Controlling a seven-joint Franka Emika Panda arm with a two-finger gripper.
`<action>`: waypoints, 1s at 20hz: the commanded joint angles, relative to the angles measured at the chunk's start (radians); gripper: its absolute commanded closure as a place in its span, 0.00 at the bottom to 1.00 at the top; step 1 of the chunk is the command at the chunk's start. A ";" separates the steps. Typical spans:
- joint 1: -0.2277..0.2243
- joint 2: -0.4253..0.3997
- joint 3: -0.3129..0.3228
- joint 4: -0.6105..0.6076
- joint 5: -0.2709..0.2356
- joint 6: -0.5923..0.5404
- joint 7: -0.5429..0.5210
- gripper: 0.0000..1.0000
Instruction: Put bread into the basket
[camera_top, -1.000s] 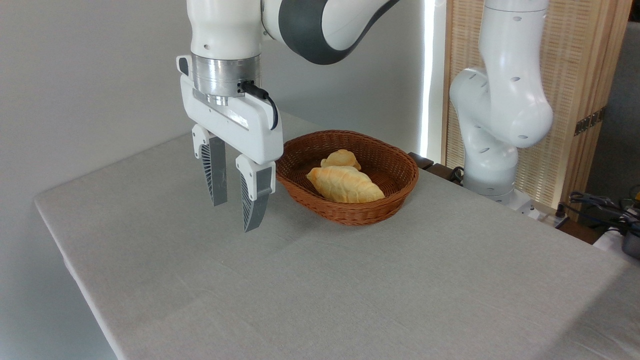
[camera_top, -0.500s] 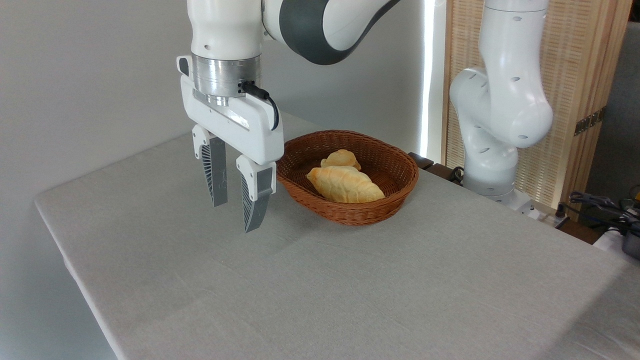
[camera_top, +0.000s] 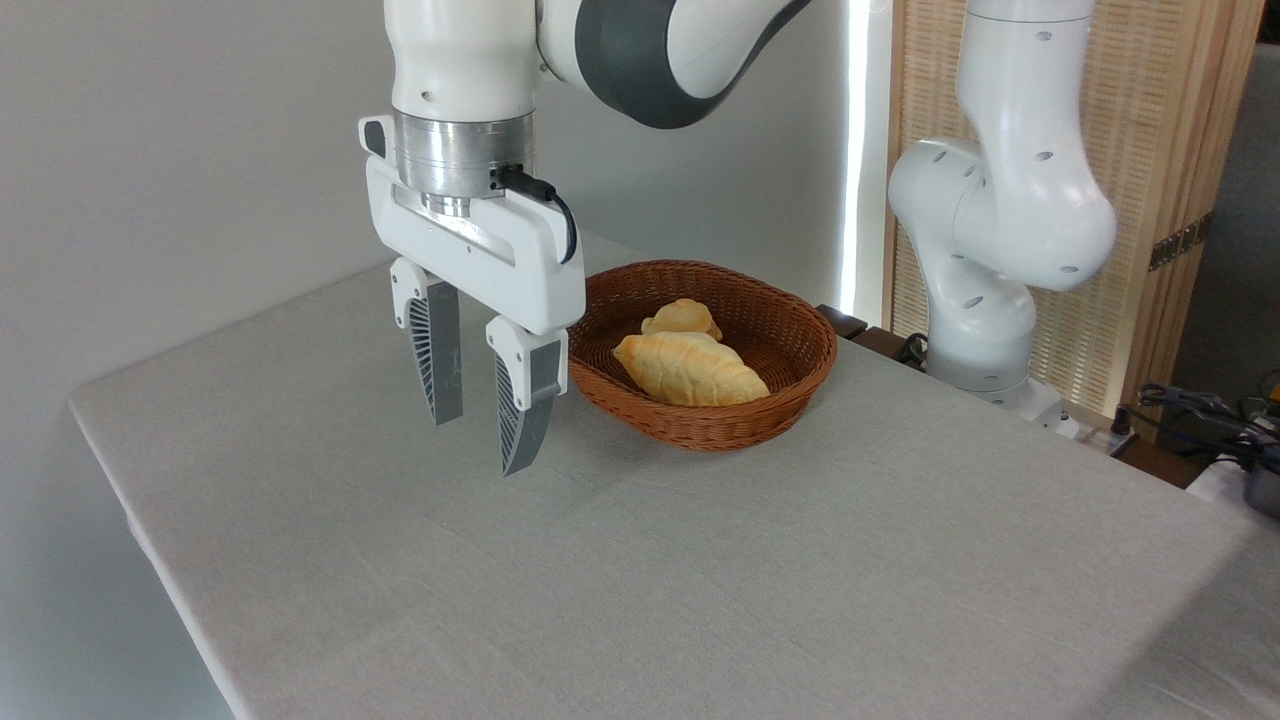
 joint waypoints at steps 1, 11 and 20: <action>0.091 0.000 -0.080 0.007 -0.029 -0.001 0.013 0.00; 0.084 0.003 -0.078 0.007 -0.036 -0.001 0.013 0.00; 0.082 0.003 -0.077 0.007 -0.036 -0.015 0.018 0.00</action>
